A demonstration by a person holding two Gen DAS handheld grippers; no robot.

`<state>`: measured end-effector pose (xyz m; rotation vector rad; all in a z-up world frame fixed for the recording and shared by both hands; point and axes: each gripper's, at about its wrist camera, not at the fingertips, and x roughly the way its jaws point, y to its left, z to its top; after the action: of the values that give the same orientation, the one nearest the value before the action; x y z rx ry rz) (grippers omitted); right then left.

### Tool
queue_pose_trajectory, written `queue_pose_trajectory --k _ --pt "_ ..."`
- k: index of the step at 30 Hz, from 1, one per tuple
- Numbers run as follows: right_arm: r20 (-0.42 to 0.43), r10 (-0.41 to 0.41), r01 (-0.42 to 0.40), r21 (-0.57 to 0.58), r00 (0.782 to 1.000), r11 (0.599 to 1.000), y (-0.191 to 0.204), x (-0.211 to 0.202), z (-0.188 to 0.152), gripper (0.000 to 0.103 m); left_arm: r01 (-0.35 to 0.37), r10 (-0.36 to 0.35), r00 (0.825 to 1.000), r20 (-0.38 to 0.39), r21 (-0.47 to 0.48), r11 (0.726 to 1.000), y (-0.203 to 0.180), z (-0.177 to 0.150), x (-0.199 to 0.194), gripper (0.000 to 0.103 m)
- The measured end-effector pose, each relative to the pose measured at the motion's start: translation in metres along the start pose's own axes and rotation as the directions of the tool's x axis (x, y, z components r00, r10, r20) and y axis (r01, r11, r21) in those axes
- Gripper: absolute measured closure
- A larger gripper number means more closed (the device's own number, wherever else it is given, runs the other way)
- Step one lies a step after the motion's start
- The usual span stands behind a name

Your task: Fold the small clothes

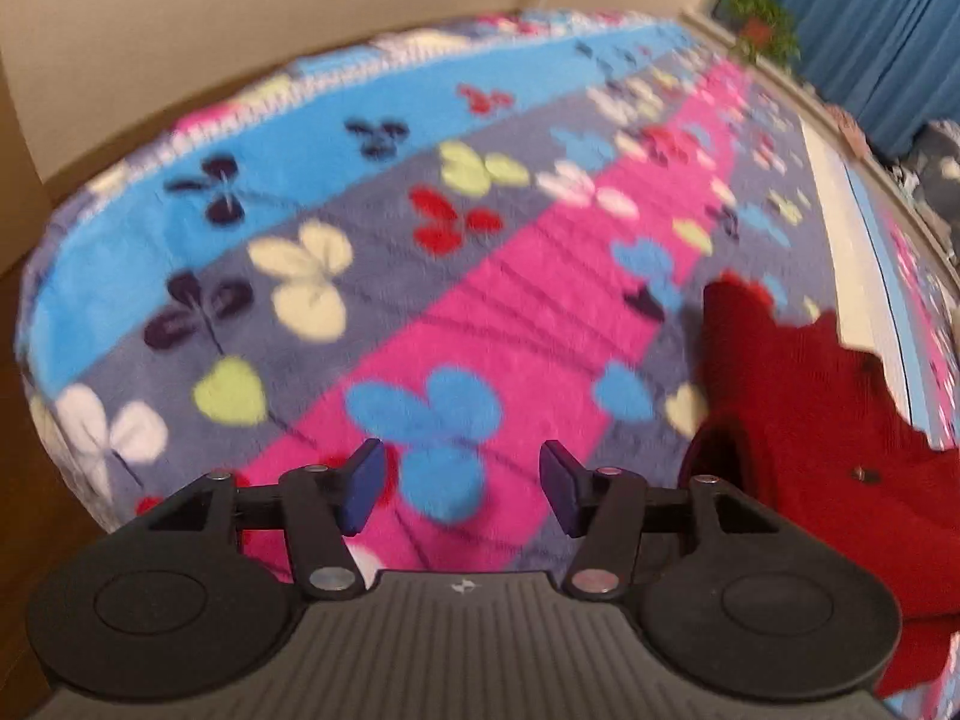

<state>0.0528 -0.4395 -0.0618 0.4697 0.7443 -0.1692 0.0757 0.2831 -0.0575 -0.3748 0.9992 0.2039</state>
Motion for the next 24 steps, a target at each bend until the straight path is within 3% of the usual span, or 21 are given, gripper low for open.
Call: queue_pose_trajectory --k 3,9,13,24 --pt "-0.054 0.001 0.001 0.024 0.999 1.000 -0.004 0.006 -0.004 0.072 0.074 -0.073 0.997 -0.020 0.093 0.993 -0.015 -0.005 -0.002 0.040" --pt "-0.163 -0.011 0.005 -0.034 0.987 0.999 0.001 0.016 -0.015 0.072 0.161 -0.162 0.987 -0.019 0.294 0.942 -0.057 -0.025 -0.012 0.035" --pt "-0.225 0.015 -0.039 -0.105 0.974 0.994 0.012 0.020 -0.024 0.072 0.178 -0.179 0.983 -0.027 0.319 0.931 -0.072 -0.030 -0.006 0.034" --pt "-0.213 0.115 -0.142 -0.116 0.970 0.983 0.026 0.018 -0.021 0.072 0.177 -0.182 0.983 -0.012 0.311 0.934 -0.092 -0.024 -0.001 0.033"
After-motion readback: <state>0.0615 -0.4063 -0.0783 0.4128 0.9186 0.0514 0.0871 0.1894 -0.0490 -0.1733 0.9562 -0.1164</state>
